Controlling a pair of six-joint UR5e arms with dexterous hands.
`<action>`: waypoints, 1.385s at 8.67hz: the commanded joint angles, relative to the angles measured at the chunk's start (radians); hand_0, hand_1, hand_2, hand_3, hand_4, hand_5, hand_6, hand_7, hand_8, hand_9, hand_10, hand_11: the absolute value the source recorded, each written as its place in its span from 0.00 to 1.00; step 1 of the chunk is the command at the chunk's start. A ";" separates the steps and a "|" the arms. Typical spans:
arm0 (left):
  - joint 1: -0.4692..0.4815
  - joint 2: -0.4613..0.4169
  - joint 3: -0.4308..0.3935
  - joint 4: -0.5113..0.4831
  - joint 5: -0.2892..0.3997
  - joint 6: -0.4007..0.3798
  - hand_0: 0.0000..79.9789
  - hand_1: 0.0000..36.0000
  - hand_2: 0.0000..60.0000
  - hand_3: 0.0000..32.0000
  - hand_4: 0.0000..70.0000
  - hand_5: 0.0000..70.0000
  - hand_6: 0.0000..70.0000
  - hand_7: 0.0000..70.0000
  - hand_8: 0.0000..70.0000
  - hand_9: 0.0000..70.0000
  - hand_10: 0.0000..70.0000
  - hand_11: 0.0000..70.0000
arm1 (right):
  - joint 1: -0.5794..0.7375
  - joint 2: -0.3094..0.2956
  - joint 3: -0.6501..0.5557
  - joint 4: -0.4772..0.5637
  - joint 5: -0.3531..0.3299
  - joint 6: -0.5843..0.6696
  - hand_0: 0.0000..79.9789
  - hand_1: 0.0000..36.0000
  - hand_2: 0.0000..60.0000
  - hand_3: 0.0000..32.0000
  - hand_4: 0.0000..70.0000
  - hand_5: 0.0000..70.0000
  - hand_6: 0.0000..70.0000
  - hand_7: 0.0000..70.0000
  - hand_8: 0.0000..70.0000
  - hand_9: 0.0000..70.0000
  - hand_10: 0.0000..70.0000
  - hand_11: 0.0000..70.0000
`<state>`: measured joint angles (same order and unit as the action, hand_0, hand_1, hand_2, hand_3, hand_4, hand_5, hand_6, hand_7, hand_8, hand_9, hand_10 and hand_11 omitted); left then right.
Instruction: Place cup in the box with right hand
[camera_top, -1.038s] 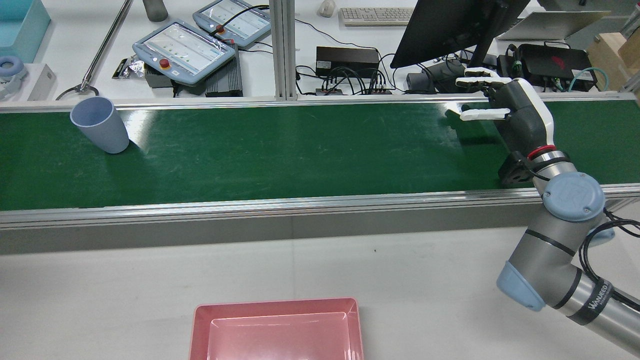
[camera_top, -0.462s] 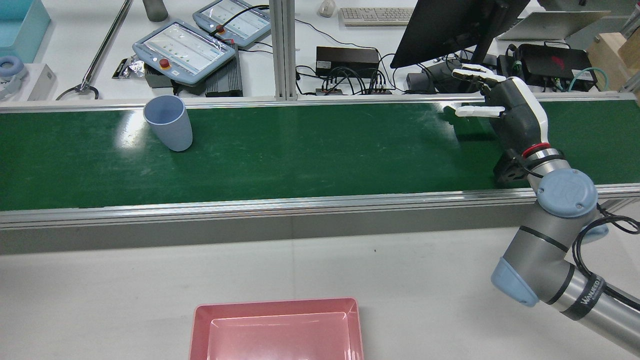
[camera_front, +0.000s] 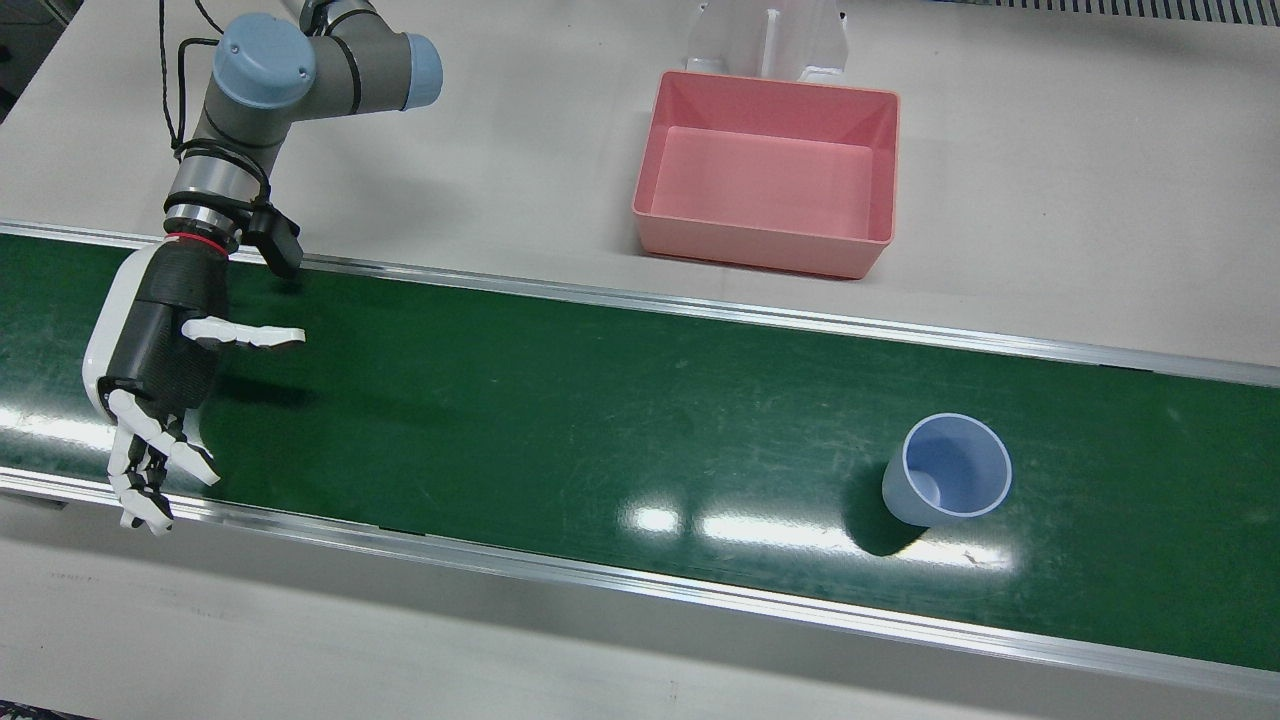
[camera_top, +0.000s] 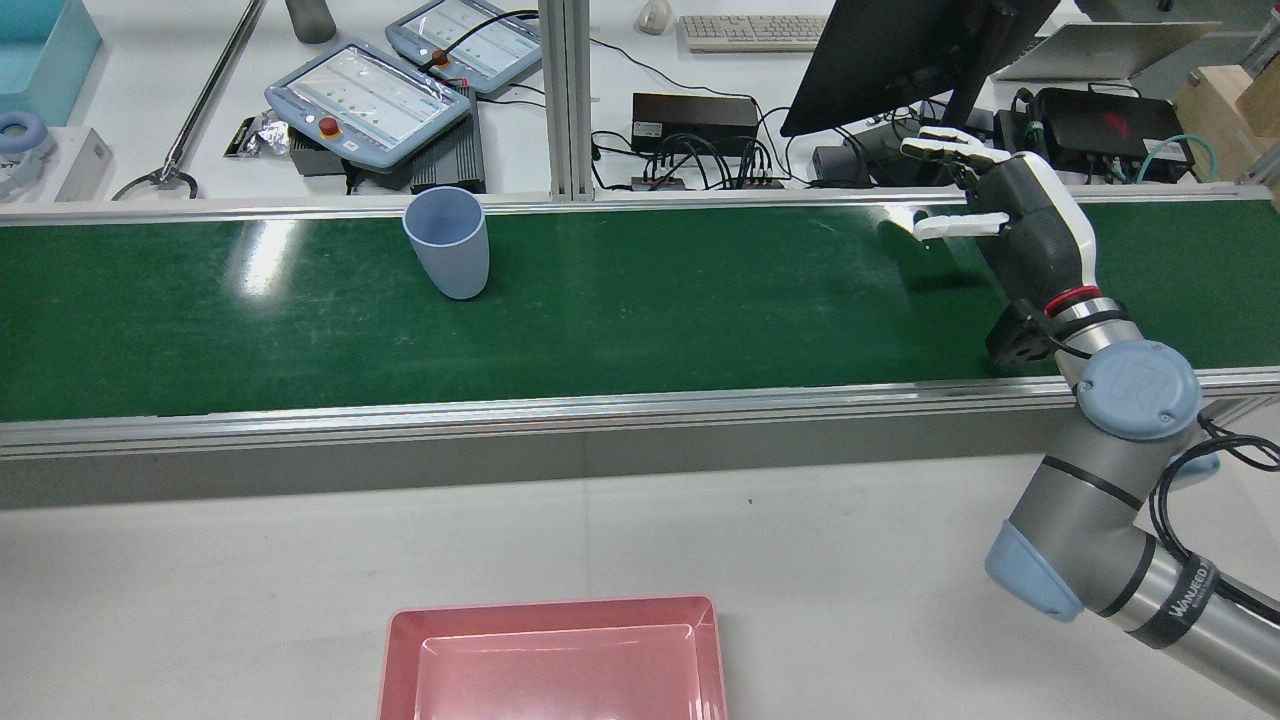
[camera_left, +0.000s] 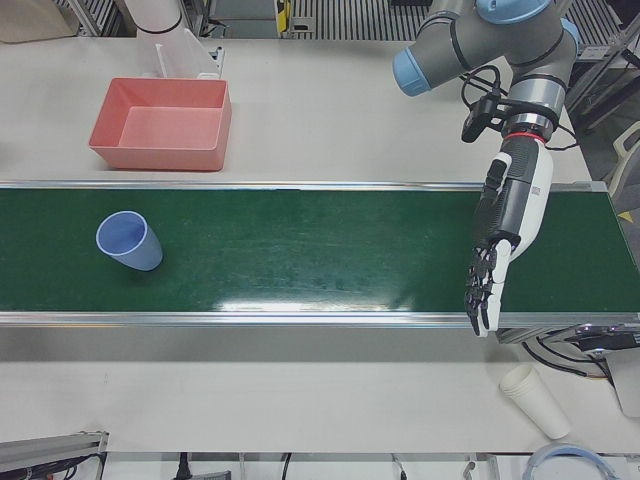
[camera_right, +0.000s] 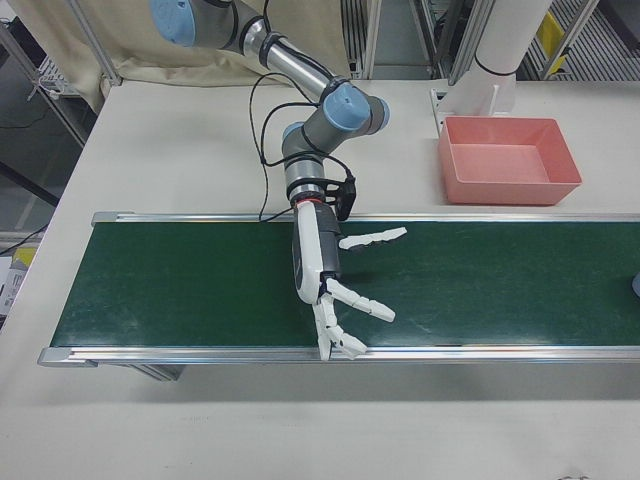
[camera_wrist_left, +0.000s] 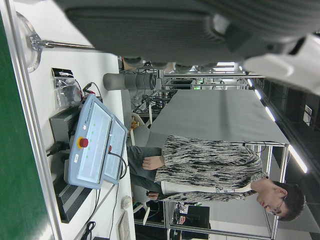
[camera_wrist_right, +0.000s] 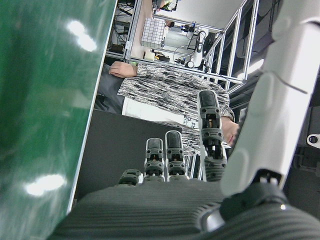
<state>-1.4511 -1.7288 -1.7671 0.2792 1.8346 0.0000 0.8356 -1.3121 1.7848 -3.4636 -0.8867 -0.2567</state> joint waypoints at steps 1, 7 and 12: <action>0.000 0.000 0.000 0.000 0.000 0.000 0.00 0.00 0.00 0.00 0.00 0.00 0.00 0.00 0.00 0.00 0.00 0.00 | -0.032 -0.013 0.031 -0.003 0.005 0.001 0.70 0.41 0.07 0.00 0.28 0.09 0.11 0.43 0.15 0.26 0.00 0.03; -0.002 0.000 0.000 0.000 0.000 0.000 0.00 0.00 0.00 0.00 0.00 0.00 0.00 0.00 0.00 0.00 0.00 0.00 | -0.044 -0.013 0.001 -0.003 0.002 -0.001 0.72 0.33 0.00 0.00 0.38 0.09 0.11 0.45 0.16 0.27 0.02 0.05; 0.000 0.000 0.000 0.000 0.000 0.000 0.00 0.00 0.00 0.00 0.00 0.00 0.00 0.00 0.00 0.00 0.00 0.00 | -0.047 -0.012 0.012 -0.003 0.000 -0.001 0.71 0.36 0.03 0.00 0.37 0.09 0.11 0.44 0.16 0.26 0.00 0.02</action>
<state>-1.4522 -1.7288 -1.7672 0.2792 1.8347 0.0000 0.7894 -1.3239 1.7942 -3.4667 -0.8856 -0.2577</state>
